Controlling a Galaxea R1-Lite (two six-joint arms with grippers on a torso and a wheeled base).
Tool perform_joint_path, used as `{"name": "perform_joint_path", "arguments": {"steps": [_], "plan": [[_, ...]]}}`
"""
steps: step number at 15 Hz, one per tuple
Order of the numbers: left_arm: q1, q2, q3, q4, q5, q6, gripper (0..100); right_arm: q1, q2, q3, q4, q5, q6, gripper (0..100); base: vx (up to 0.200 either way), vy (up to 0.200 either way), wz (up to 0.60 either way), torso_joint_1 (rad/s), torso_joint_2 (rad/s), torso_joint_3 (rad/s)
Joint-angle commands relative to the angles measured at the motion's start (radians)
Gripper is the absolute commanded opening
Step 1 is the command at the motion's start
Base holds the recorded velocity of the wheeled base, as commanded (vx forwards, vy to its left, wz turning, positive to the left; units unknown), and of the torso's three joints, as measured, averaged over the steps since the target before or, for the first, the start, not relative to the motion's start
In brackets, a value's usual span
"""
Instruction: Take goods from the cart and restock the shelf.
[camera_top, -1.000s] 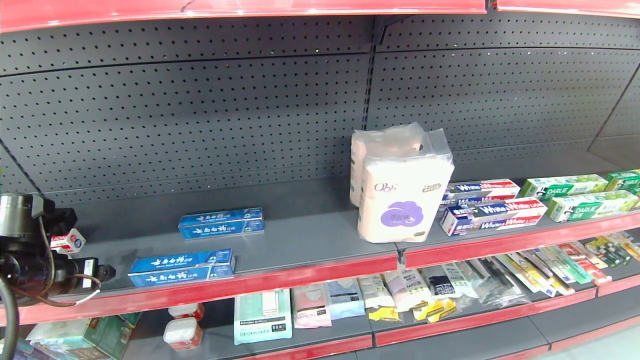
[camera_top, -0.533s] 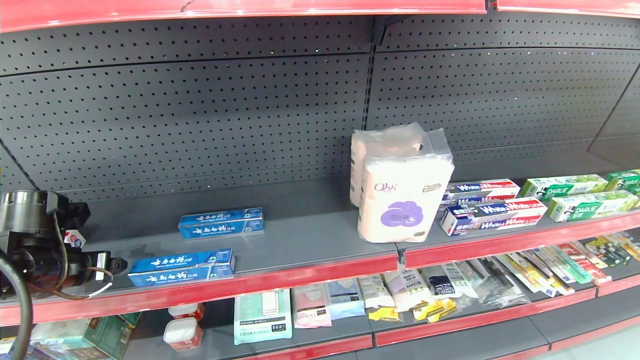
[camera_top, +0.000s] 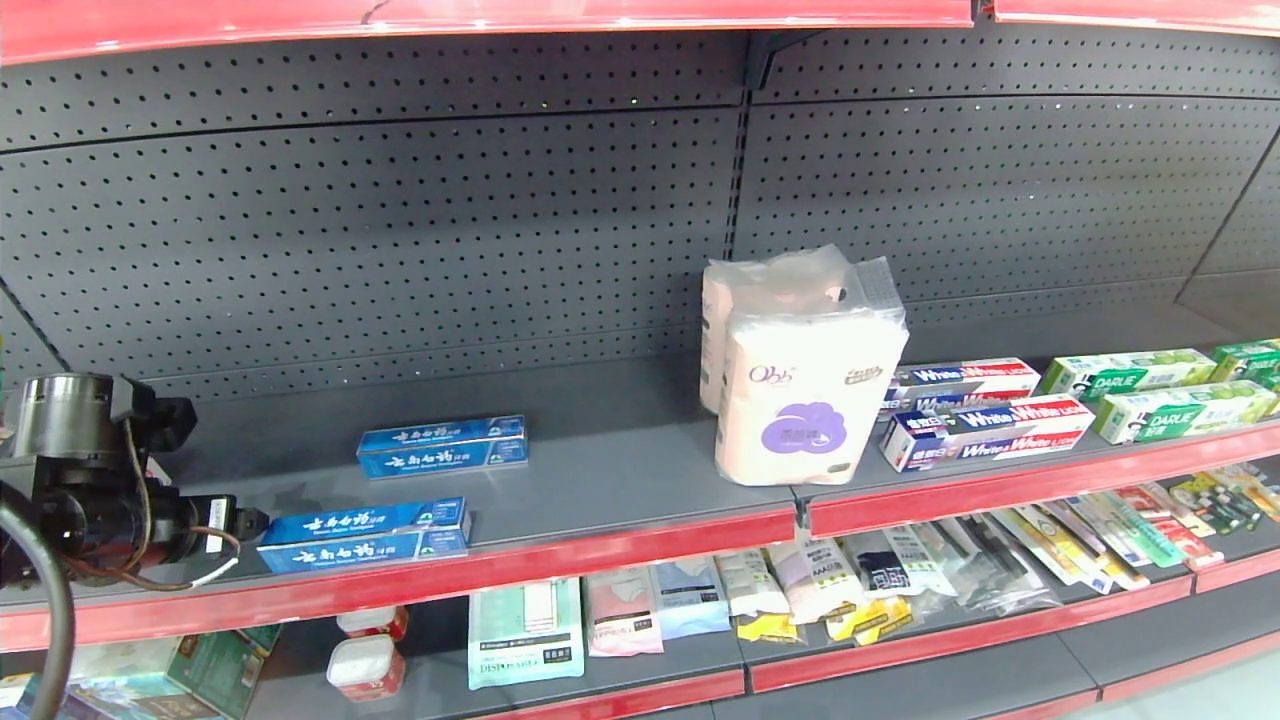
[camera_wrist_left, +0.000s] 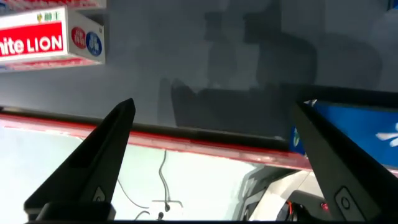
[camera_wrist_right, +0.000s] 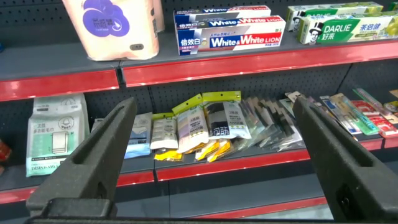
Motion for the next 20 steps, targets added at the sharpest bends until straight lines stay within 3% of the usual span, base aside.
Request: {"name": "perform_joint_path", "arguments": {"steps": [1, 13, 20], "plan": [[-0.005, 0.003, -0.007, 0.0, 0.0, 0.0, 100, 0.0, 0.002, 0.0, 0.0, 0.0, 0.0, 100, 0.0, 0.0, 0.0, 0.0, 0.0, 0.0], [-0.006, 0.029, -0.001, 0.002, -0.001, -0.001, 100, 0.0, 0.001, 0.0, 0.0, 0.0, 0.0, 100, 0.0, 0.0, 0.0, 0.0, 0.0, 0.0], [-0.042, 0.034, -0.006, 0.0, 0.0, -0.015, 100, 0.0, 0.002, 0.0, 0.0, 0.0, 0.0, 100, 0.0, 0.0, 0.0, 0.0, 0.0, 0.0]]}}
